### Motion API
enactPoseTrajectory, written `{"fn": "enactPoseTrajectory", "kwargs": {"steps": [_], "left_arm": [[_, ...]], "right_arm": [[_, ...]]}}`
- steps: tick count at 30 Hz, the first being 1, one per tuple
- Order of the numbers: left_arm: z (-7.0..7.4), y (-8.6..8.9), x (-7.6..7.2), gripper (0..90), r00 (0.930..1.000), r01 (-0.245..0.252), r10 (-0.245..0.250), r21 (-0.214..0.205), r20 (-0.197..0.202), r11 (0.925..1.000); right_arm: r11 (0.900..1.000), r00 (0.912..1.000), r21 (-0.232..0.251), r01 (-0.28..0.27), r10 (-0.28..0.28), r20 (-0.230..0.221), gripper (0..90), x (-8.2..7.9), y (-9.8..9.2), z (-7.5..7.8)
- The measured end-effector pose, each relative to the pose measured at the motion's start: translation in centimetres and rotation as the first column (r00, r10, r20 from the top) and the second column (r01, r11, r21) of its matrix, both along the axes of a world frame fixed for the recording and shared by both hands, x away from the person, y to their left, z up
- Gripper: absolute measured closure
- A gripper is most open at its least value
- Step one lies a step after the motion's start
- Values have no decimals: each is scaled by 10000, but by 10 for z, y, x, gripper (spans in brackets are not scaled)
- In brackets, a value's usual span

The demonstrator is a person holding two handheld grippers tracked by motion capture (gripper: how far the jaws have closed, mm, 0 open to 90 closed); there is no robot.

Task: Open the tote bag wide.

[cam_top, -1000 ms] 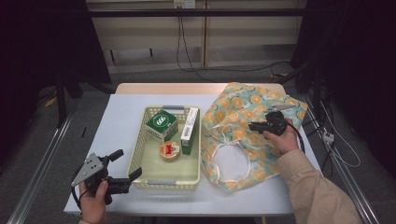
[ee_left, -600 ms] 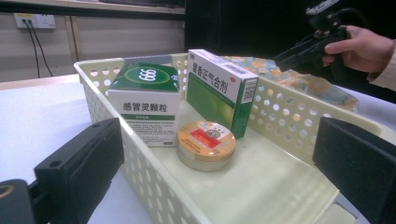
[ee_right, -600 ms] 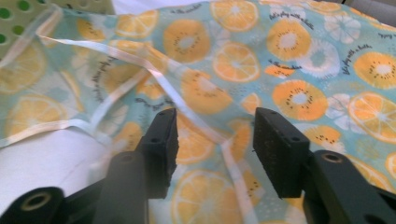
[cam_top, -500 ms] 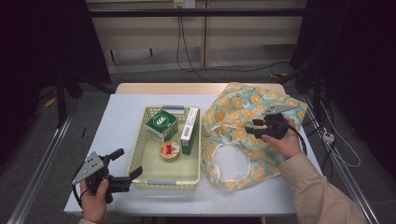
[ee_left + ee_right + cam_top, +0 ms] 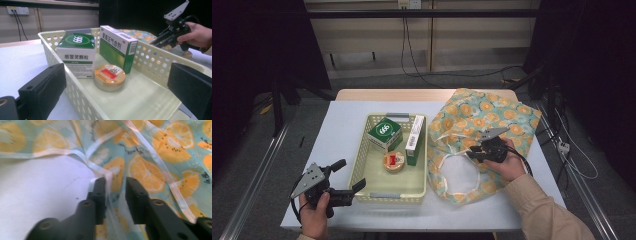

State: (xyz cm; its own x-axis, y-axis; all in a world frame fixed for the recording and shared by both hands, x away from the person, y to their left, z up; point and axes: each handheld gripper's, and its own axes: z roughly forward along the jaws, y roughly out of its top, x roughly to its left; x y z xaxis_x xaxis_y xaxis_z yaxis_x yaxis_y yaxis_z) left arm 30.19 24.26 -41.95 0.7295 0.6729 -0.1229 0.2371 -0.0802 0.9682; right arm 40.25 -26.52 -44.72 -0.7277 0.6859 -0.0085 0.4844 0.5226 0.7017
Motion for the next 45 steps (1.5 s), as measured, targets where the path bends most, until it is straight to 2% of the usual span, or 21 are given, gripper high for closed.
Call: {"fn": "enactPoseTrajectory", "kwargs": {"steps": [1,3,7,9,13,15,17,20,21,24,27,30,33,35,38,45], "left_arm": [[0,0,0,21,10000,8,-8,7,9,10000],[0,0,0,21,10000,27,-27,12,2,10000],[0,1,1,21,10000,0,0,3,12,10000],[0,0,2,21,10000,22,-22,-4,-8,10000],[-2,-2,3,21,10000,59,-59,36,-71,10000],[-1,-2,2,21,10000,79,-78,48,-31,10000],[0,-2,2,21,10000,59,-59,26,-18,10000],[1,-3,1,21,10000,71,-71,34,39,10000],[2,-3,1,21,9999,88,-88,32,67,10000],[2,-5,2,21,9999,115,-115,58,54,9999],[1,-6,3,21,9999,142,-142,40,28,9999],[1,-6,3,21,9998,172,-172,72,18,9998],[1,-6,3,21,9999,161,-161,27,34,9999],[1,-6,3,21,9999,156,-157,32,26,9999],[1,-6,4,21,9998,213,-213,79,41,9997],[-1,-5,5,21,9998,172,-171,70,-45,9998]], "right_arm": [[9999,10000,98,47,-46,-50,855,2,0,-2],[10000,10000,-2,53,-53,-18,895,4,1,-5],[9998,9992,178,-62,68,-385,900,1,3,-7],[9989,9973,303,-347,366,-633,900,-7,4,-6],[9918,9858,368,-1220,1254,-1117,900,-29,10,-3],[9896,9848,622,-1297,1359,-1082,834,-37,12,0],[9913,9914,737,-1092,1140,-644,717,-39,14,2],[9935,9950,628,-949,967,-256,677,-35,17,2],[9936,9959,731,-863,880,-209,684,-34,17,1],[9959,9975,582,-699,705,-89,772,-32,20,0],[9942,9974,837,-682,698,-159,869,-30,18,1],[9930,9970,942,-713,737,-221,883,-29,16,3],[9877,9988,1542,-245,306,-375,885,-23,7,10],[9857,9982,1684,-55,155,-582,884,-15,-1,13],[9751,9970,2171,458,-310,-709,885,-4,-13,16],[9672,9875,2042,1511,-1382,-758,884,12,-35,9]]}}
